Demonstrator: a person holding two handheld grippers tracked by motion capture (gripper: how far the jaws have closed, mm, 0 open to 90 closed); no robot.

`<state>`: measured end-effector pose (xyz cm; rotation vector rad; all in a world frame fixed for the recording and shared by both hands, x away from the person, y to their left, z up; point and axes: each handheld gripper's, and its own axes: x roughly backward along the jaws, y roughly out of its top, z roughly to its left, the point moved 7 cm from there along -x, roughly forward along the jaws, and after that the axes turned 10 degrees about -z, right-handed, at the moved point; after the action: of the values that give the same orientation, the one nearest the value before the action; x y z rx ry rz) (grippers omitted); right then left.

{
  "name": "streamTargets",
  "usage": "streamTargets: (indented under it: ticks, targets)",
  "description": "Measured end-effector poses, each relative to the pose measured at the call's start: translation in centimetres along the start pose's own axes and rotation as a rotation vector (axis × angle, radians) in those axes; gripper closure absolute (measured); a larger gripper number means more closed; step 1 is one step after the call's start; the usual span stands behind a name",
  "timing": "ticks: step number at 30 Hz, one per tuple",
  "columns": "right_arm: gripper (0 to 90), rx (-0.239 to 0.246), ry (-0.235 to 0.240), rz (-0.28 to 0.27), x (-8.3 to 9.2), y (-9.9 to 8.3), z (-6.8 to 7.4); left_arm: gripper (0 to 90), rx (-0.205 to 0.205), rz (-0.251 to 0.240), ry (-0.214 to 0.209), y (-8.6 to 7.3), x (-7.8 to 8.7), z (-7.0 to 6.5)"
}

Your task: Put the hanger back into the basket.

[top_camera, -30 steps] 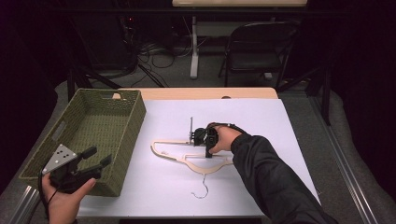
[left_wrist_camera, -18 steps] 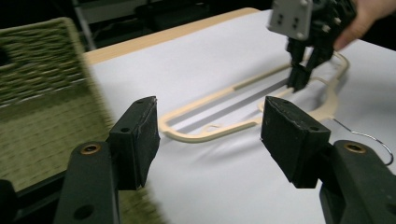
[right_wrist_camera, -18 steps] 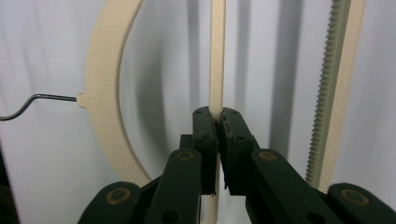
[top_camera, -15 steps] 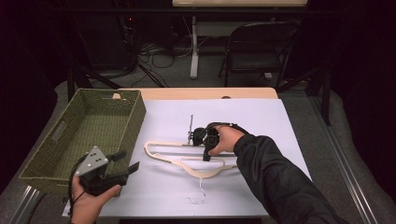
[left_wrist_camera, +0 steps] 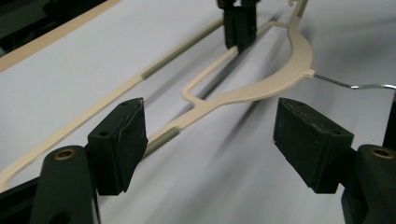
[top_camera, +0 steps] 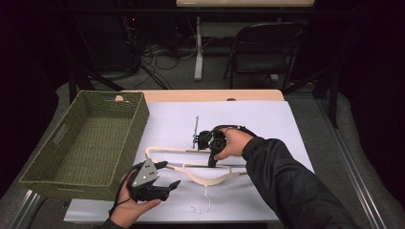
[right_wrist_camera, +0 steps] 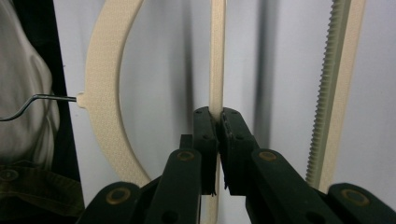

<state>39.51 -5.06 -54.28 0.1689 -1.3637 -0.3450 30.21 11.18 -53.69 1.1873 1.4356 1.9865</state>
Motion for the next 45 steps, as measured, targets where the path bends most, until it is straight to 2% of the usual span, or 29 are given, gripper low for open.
streamTargets:
  ticks: [9, 18, 21, 24, 25, 31, 36, 39, 45]
  targets:
    - [85.6, -0.004, 0.034, 0.018, -0.4, 0.1, 0.3, 22.7, -0.111, 0.029, -0.06, -0.6, -2.7, -2.0]
    - [85.6, -0.006, 0.049, 0.019, -0.9, 0.4, 0.4, 26.3, -0.207, 0.042, -0.049, -1.3, -3.9, -2.7]
    - [85.6, -0.015, 0.056, 0.021, -1.1, 0.5, 0.4, 30.7, -0.218, 0.046, -0.058, -1.4, -4.3, -2.8]
    - [85.5, -0.009, 0.067, 0.031, -1.3, 0.6, 0.4, 38.5, -0.229, 0.053, -0.076, -1.5, -4.6, -3.0]
    - [85.5, -0.009, 0.066, 0.019, -1.4, 0.7, 0.5, 41.5, -0.227, 0.055, -0.084, -1.5, -4.6, -3.1]
    - [85.4, -0.002, 0.065, 0.03, -1.9, 0.9, 0.7, 51.0, -0.241, 0.054, -0.112, -1.5, -4.6, -3.3]
    - [85.3, 0.017, 0.063, 0.041, -2.4, 1.0, 0.7, 57.9, -0.215, 0.072, -0.162, -1.7, -4.7, -3.5]
    - [85.2, 0.011, 0.062, 0.046, -2.8, 1.0, 0.8, 59.5, -0.22, 0.08, -0.165, -1.8, -4.8, -3.5]
    - [84.7, 0.004, 0.062, 0.028, -3.4, 0.8, 0.8, 60.8, -0.191, 0.077, -0.17, -1.7, -4.7, -3.2]
